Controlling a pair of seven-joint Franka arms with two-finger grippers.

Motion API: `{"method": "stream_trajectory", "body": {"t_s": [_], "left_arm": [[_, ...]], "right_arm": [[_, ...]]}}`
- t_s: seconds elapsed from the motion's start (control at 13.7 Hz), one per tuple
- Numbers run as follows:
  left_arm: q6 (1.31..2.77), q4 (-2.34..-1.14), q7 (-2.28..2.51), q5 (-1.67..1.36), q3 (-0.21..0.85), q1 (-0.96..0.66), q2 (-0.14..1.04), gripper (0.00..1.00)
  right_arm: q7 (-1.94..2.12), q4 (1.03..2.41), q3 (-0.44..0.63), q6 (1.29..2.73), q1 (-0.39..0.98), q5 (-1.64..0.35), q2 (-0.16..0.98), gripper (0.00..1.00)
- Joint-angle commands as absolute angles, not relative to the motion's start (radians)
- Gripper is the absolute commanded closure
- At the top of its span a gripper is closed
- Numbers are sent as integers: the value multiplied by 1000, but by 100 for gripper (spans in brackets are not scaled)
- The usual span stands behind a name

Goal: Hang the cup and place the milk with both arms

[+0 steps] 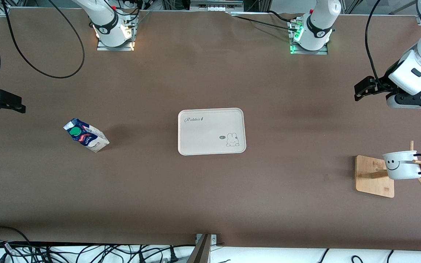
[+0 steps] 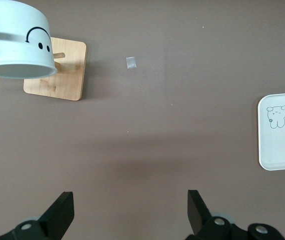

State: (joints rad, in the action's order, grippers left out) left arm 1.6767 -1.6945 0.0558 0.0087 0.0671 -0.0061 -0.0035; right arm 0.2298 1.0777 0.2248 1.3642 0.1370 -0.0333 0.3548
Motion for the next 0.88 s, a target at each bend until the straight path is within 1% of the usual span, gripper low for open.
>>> {"method": "stream_trajectory", "body": {"t_s": [0.0, 0.22, 0.44, 0.81], "left_arm": [[1657, -1672, 43, 37, 71, -8, -3, 0], [1655, -1674, 44, 37, 71, -8, -3, 0], [1654, -1674, 44, 37, 71, -8, -3, 0], [1654, -1674, 43, 37, 69, -3, -3, 0]], "right_arm": [[198, 1185, 18, 1414, 9, 51, 278, 0], [166, 1219, 15, 1416, 6, 54, 273, 0], [109, 1291, 14, 1422, 2, 51, 250, 0], [83, 1313, 17, 1442, -6, 31, 239, 0]]}}
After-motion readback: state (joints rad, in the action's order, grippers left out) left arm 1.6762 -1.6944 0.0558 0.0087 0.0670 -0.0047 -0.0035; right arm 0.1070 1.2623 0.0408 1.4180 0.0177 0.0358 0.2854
